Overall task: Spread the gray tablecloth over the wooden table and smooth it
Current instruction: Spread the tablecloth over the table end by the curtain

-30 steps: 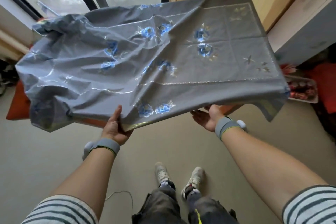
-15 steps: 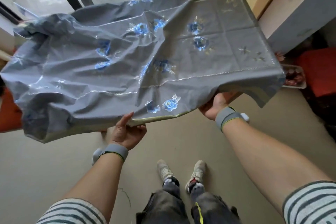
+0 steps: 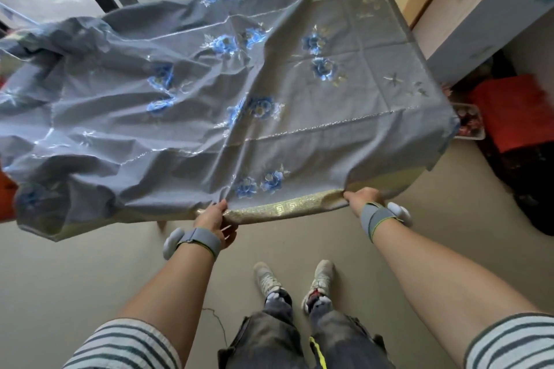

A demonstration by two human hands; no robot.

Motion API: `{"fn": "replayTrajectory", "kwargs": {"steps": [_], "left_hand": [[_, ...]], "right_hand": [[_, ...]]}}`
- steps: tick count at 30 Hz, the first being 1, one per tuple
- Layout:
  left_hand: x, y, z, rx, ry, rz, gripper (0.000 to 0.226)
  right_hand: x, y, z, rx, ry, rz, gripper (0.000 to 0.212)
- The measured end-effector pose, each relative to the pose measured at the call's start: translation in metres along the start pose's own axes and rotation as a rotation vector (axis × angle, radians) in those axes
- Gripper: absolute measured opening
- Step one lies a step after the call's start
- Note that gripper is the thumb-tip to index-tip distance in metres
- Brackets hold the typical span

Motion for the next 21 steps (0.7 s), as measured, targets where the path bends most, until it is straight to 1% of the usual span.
{"fn": "replayTrajectory", "kwargs": {"steps": [2,4,6,7,8,10,13,15,16,19,21], "left_hand": [[0.000,-0.002,-0.006,0.010,-0.111,0.003,0.024],[-0.008,-0.002,-0.015,0.013,-0.240,0.012,0.028],[-0.018,-0.002,-0.021,0.066,-0.375,-0.009,0.032],[-0.024,-0.002,-0.023,0.123,-0.471,-0.036,0.035],[-0.030,-0.003,-0.026,0.194,-0.567,-0.064,0.037],[-0.033,-0.001,-0.029,0.311,-0.702,-0.106,0.038],[-0.039,-0.006,-0.054,0.461,-0.731,-0.210,0.031],[-0.041,-0.011,-0.074,0.556,-0.735,-0.273,0.031],[-0.042,-0.014,-0.082,0.593,-0.749,-0.295,0.036],[-0.044,-0.024,-0.100,0.609,-0.832,-0.297,0.064],[-0.042,-0.028,-0.112,0.575,-0.857,-0.277,0.068]], "right_hand": [[-0.001,-0.001,0.003,-0.048,0.112,0.121,0.037],[-0.002,0.008,0.018,-0.093,0.189,0.158,0.030],[-0.005,0.017,0.044,-0.195,0.358,0.062,0.024],[-0.006,0.022,0.059,-0.275,0.420,-0.025,0.022],[-0.005,0.026,0.076,-0.362,0.428,-0.079,0.022],[0.001,0.032,0.105,-0.521,0.415,-0.098,0.025],[0.028,0.041,0.143,-0.725,0.525,-0.075,0.044],[0.048,0.046,0.154,-0.764,0.623,-0.022,0.054],[0.056,0.047,0.153,-0.763,0.683,-0.003,0.055],[0.066,0.044,0.144,-0.788,0.827,-0.055,0.048],[0.060,0.039,0.155,-0.801,0.848,-0.100,0.038]]}}
Point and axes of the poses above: each hand's wrist, its own y-axis away from the middle knuckle, its own x-axis out of the palm, z = x × y, the point moved 2 cm from there along -y, towards the middle knuckle, and after that the axes turned 4 degrees about -z, right-handed, at the moved point
